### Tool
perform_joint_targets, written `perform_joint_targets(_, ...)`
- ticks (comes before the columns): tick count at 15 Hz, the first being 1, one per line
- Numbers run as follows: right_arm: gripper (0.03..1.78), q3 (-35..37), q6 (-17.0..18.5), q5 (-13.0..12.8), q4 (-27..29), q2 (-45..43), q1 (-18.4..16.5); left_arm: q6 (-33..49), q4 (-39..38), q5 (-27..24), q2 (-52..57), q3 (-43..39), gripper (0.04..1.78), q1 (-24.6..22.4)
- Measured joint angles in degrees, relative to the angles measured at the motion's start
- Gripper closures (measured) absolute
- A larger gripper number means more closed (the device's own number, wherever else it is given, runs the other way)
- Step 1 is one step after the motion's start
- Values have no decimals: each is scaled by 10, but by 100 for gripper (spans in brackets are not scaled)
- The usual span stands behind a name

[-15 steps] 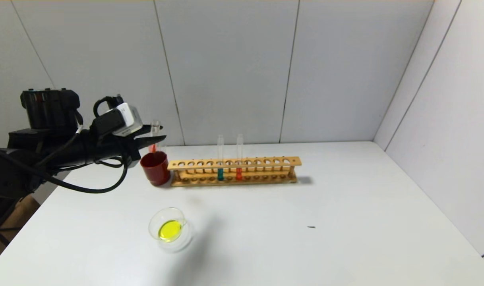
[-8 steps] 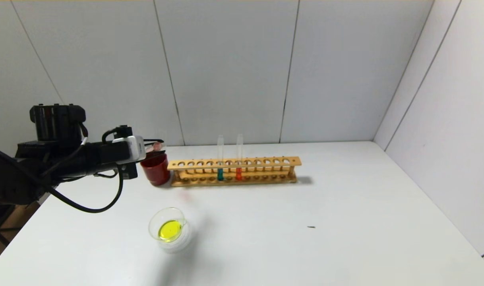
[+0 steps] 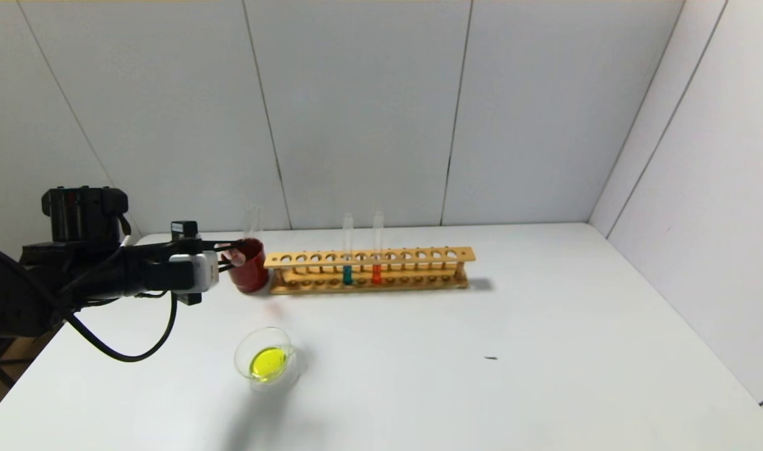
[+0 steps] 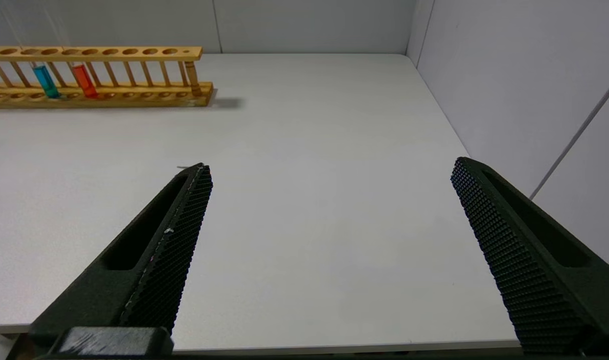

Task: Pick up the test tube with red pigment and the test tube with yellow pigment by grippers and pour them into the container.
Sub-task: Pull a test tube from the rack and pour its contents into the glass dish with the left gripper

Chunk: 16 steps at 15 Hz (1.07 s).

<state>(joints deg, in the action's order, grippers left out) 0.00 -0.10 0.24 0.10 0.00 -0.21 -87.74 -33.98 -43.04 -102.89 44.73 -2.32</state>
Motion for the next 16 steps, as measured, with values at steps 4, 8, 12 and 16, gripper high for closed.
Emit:
perform_joint_targets(4, 6, 0, 0, 0, 0, 0, 0, -79, 8, -24, -1, -16, 151, -10)
perform_joint_targets(8, 6, 0, 0, 0, 0, 0, 0, -143, 10, -44, -2, -32, 151, -26)
perform_joint_targets(12, 6, 0, 0, 0, 0, 0, 0, -181, 10, -48, -15, -44, 151, -37)
perform_joint_targets(16, 6, 0, 0, 0, 0, 0, 0, -223, 14, -47, -31, -41, 151, -38)
